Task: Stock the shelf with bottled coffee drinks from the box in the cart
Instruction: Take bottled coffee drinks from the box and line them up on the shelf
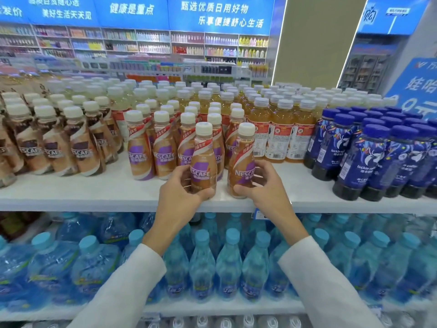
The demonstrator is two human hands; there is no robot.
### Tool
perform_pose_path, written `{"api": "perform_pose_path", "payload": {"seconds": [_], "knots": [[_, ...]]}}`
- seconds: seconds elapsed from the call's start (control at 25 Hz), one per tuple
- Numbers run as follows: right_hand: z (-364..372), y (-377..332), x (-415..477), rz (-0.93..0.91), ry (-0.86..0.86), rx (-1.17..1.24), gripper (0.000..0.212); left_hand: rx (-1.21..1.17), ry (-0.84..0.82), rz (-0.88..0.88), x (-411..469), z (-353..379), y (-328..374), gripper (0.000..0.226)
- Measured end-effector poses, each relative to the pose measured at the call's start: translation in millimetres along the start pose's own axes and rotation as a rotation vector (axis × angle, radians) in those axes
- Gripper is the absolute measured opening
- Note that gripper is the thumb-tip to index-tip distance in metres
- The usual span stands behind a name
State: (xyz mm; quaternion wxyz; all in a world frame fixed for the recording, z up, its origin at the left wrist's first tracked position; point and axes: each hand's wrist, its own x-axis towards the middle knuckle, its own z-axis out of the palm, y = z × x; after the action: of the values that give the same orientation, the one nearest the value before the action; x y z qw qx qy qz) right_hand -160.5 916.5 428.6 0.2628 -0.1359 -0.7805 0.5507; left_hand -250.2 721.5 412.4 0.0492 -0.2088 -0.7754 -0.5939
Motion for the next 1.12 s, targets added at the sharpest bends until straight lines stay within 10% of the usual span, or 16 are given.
{"api": "perform_pose_path", "payload": {"seconds": [1.12], "knots": [[31, -4, 30, 0.0, 0.194, -0.185, 0.069, 0.031, 0.263, 0.047, -8, -54, -26, 0.064]]}}
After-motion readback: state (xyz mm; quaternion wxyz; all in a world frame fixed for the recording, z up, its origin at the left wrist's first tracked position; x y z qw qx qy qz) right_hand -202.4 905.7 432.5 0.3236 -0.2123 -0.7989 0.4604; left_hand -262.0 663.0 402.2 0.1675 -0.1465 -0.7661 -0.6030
